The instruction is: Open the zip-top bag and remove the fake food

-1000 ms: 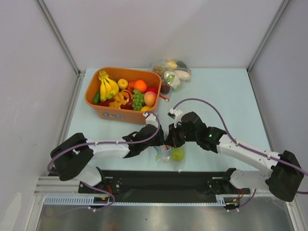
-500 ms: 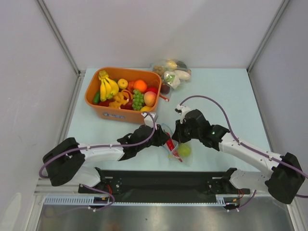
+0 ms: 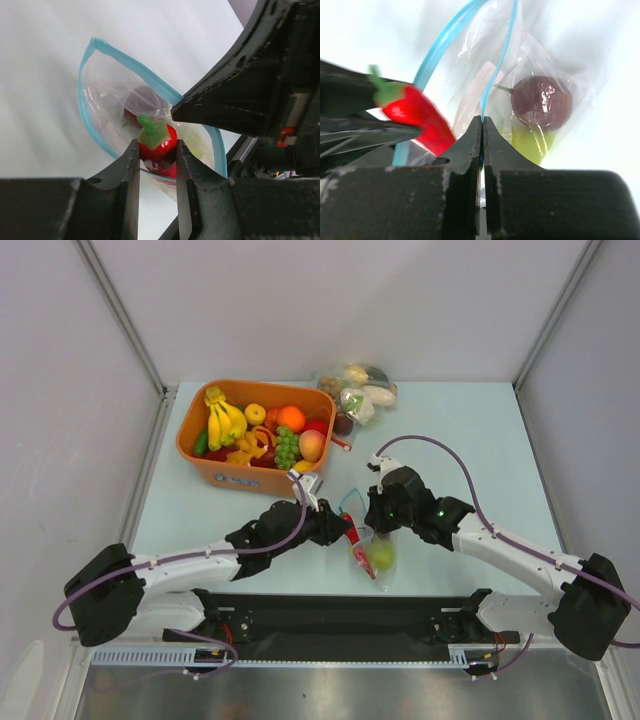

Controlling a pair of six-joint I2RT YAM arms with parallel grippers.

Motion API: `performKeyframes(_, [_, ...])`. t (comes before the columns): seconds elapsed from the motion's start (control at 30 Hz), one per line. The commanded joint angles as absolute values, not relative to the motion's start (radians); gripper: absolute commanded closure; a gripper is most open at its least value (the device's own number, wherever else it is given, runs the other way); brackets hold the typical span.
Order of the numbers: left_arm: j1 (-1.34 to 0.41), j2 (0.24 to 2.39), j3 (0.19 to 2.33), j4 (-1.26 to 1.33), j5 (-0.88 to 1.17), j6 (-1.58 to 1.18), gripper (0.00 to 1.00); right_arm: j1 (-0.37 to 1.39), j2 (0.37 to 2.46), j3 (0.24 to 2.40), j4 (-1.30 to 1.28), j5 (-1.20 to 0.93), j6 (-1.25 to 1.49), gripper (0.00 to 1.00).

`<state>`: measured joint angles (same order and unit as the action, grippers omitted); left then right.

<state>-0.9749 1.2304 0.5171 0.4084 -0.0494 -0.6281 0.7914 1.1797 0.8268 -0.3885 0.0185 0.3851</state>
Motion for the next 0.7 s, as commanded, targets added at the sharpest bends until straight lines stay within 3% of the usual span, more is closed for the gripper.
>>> performKeyframes(0.0, [-0.979,1.140,0.502,0.400,-0.074,-0.568,1.00,0.787,1.180,0.853,-0.391,0.057,0.387,1.00])
performKeyframes(0.27, [-0.976,1.028,0.515,0.371,-0.181,-0.508,0.99,0.787,1.173,0.848,-0.394,0.058,0.391,1.00])
performKeyframes(0.67, [-0.876,1.158,0.777,0.376,-0.272,-0.339,1.00,0.815,1.132,0.838,-0.396,0.071,0.414,1.00])
